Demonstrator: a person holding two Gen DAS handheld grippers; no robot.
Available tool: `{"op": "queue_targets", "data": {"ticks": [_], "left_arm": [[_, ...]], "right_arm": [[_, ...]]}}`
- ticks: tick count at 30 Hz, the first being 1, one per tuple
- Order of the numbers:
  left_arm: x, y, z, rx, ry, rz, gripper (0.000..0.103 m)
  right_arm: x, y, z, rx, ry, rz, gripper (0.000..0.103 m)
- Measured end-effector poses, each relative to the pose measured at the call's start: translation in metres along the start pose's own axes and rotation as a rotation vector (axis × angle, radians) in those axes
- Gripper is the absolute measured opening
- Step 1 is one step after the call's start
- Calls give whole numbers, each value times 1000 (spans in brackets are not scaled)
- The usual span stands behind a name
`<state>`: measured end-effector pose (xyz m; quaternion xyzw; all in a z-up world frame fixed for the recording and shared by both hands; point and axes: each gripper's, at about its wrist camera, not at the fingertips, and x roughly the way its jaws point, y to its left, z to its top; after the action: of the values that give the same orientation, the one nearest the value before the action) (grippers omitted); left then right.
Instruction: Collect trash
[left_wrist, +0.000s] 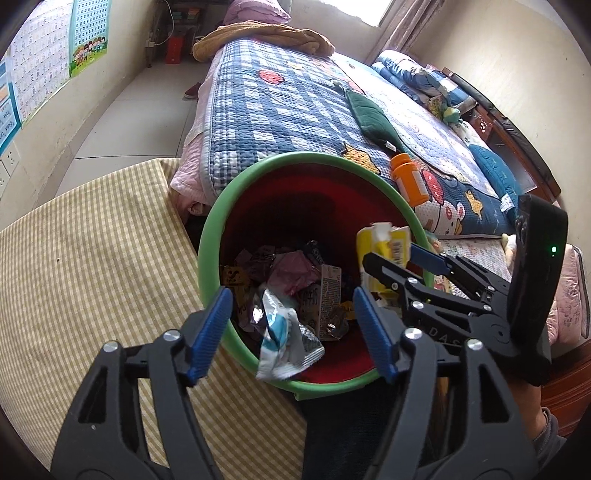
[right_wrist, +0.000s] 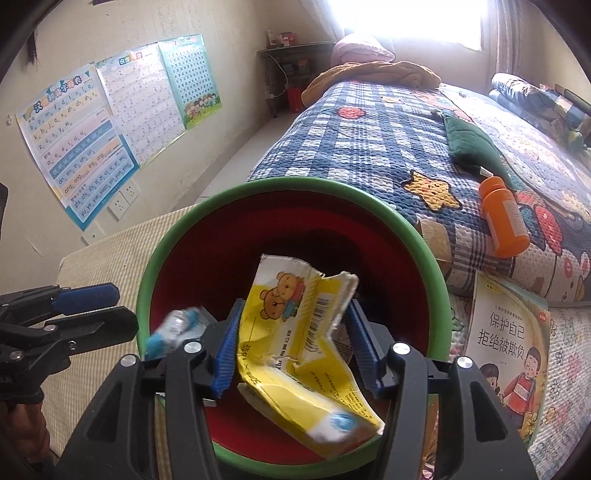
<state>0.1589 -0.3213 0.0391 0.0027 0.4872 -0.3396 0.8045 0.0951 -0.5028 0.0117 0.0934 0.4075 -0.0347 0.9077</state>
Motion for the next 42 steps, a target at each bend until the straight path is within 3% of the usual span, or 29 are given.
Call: {"op": "queue_targets", "data": {"ticks": [2, 7, 13, 22, 37, 42], "left_arm": [[-5, 3, -1, -12, -14, 10, 82], [-17, 10, -5, -26, -32, 28, 91], [-37, 19, -17, -31, -63, 68, 97], [-87, 47, -55, -12, -121, 209, 97], [-177, 125, -156, -165, -313, 470, 98], [-193, 142, -182, -220, -333, 489, 98]], "right_arm": [[-2, -1, -2, 6, -3, -5, 70], [-10, 1, -6, 0, -9, -24, 86], [-20, 15, -11, -18, -17, -31, 92], [-42, 74, -30, -81, -54, 9, 96], [-62, 194, -75, -135, -123, 57, 96], [-63, 221, -95, -175, -128, 72, 96]]}}
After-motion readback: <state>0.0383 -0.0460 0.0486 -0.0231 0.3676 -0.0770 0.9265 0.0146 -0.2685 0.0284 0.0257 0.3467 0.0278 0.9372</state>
